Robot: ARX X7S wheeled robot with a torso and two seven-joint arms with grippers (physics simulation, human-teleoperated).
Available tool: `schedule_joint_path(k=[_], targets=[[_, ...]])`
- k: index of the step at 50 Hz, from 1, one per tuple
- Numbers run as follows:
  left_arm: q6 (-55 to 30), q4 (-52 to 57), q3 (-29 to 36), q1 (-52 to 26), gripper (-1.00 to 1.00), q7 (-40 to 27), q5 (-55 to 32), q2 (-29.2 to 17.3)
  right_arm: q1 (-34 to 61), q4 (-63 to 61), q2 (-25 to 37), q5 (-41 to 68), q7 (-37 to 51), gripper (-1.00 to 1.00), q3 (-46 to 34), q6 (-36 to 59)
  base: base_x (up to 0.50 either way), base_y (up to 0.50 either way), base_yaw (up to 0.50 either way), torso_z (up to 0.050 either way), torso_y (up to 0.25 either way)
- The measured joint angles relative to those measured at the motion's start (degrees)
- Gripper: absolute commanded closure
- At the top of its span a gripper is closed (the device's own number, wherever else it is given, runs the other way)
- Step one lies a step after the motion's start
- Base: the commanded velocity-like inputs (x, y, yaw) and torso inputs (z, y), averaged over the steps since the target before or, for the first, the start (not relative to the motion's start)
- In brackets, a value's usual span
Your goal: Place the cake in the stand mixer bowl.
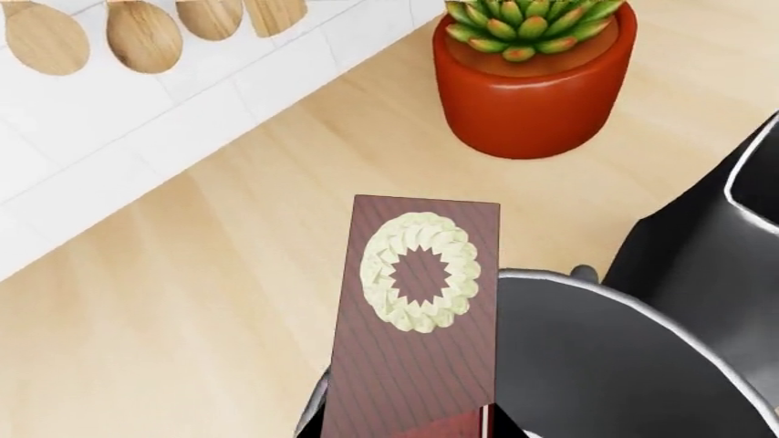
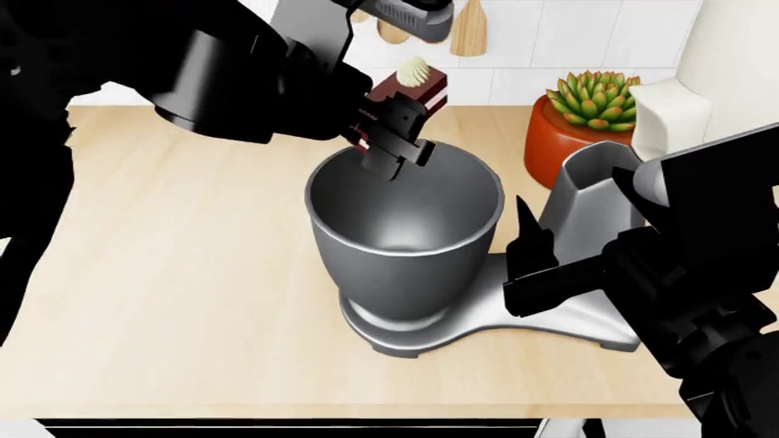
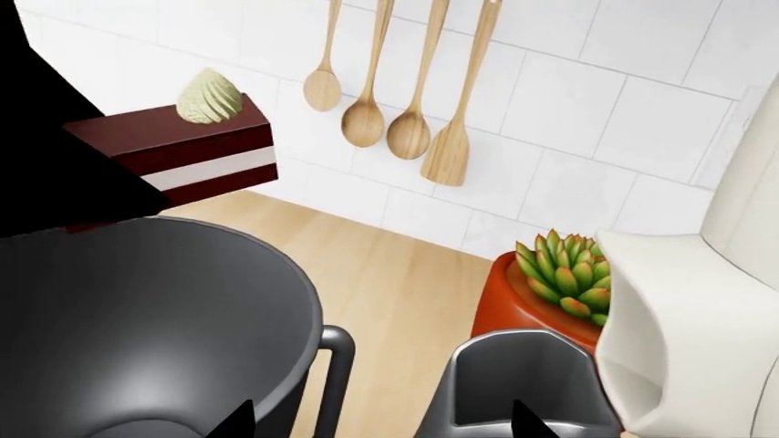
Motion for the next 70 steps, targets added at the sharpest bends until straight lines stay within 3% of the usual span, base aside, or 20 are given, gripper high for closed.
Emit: schedule_joint_path(k=[11,53,54,70], targets=[[-0.67,-0.67,2.26,0.32,1.00,3.62,1.39,1.70,-0.27,0.04,0.21,-0.68,-0.73,-1.00,-0.01,-0.33,0.00,0.00,0.00,0.000,0.001],[-2.46,-0.36,6.50,1.31,1.00,6.15,0.21,3.33,-1.66,0.40,0.44,-4.31,-3.75,-1.00,-0.61,-1.19,0.00,0.00,0.00,0.000,0.001],[-2.49,-0.44,6.60,1.30,-1.00,6.21,0.20,3.36,-1.66,0.39,0.46,-4.33,-3.77,-1.00,-0.63,-1.22,0.00,0.00,0.00,0.015,0.000],[-1.35,-1.86,6.15,-0.26,-1.00,4.76,0.35,3.42,-1.68,0.21,0.91,-4.48,-3.87,-1.00,-0.91,-1.75,0.00,0.00,0.00,0.000,0.000]])
